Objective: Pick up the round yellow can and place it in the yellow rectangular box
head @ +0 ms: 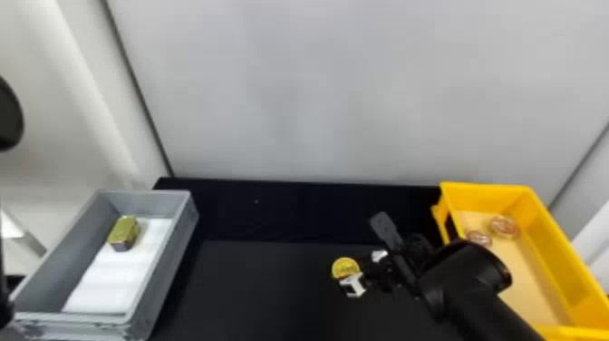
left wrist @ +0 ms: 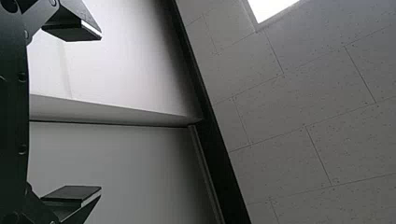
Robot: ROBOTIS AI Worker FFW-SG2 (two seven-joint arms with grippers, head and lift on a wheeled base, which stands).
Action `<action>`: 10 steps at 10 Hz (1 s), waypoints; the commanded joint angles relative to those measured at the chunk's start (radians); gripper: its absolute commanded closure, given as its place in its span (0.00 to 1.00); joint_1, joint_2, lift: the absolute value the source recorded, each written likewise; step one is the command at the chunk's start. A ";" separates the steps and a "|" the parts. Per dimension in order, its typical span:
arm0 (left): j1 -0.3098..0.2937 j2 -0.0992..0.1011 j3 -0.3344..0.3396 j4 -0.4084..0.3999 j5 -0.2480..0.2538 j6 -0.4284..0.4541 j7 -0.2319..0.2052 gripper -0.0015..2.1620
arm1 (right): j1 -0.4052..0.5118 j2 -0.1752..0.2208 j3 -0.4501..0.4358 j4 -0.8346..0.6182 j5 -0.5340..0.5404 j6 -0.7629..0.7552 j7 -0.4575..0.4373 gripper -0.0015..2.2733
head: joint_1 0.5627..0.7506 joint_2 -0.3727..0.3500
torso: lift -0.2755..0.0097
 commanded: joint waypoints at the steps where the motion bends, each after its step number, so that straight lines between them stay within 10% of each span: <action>1: 0.003 0.000 0.002 0.000 0.000 0.000 0.000 0.05 | 0.002 -0.004 0.000 -0.010 0.000 0.007 0.001 0.31 | 0.53 0.59 | 0.93; 10: 0.025 0.018 0.015 -0.018 0.000 0.023 -0.001 0.05 | 0.108 -0.138 -0.179 -0.596 0.046 0.359 0.043 0.31 | 0.53 0.59 | 0.93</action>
